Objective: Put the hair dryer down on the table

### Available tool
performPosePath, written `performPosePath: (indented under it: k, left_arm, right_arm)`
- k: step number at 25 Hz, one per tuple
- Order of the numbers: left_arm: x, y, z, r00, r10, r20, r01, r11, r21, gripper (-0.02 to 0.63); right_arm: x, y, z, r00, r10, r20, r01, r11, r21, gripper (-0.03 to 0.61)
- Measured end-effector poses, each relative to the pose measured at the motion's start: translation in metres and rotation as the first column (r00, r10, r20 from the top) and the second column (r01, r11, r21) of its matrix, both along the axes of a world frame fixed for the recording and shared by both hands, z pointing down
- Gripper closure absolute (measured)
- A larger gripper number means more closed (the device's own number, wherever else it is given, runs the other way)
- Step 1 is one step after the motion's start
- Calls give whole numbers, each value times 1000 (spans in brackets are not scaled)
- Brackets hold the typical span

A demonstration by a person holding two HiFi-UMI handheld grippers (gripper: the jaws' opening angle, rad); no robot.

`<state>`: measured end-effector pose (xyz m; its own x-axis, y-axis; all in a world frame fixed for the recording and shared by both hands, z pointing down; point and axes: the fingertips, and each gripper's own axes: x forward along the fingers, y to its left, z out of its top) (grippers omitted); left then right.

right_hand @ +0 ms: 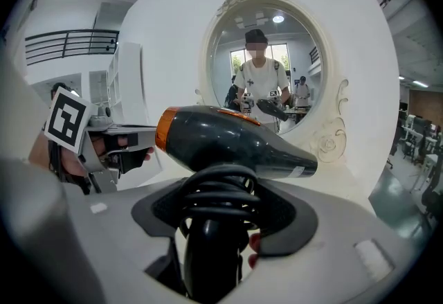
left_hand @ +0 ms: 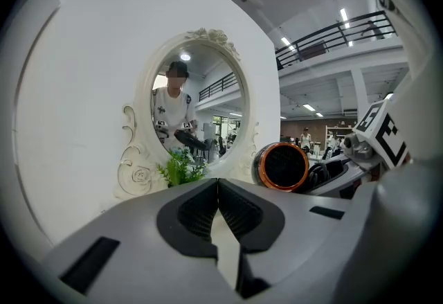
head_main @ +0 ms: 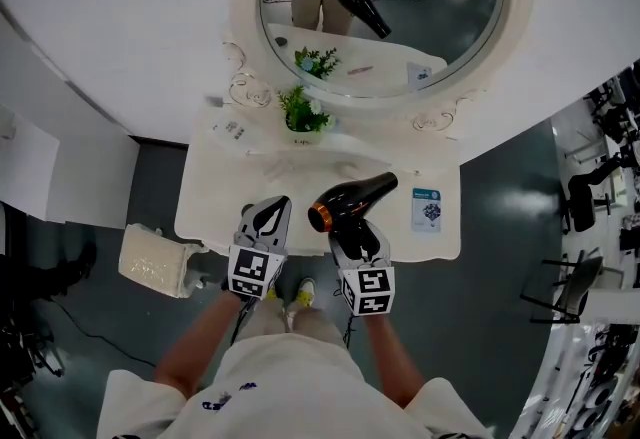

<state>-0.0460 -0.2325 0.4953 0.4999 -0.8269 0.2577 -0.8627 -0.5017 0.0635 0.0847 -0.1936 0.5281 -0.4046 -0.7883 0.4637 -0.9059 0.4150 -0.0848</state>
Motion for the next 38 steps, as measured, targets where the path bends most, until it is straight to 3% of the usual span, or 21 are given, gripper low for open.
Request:
performPosePath:
  k: [20, 38]
  left_arm:
    - [28, -8, 24, 999, 48, 4, -47, 998, -47, 606]
    - [27, -17, 63, 999, 43, 27, -40, 995, -91, 606]
  right_arm:
    - [23, -3, 39, 997, 60, -38, -63, 995, -81, 278]
    - [28, -15, 64, 996, 79, -43, -83, 990, -111, 278]
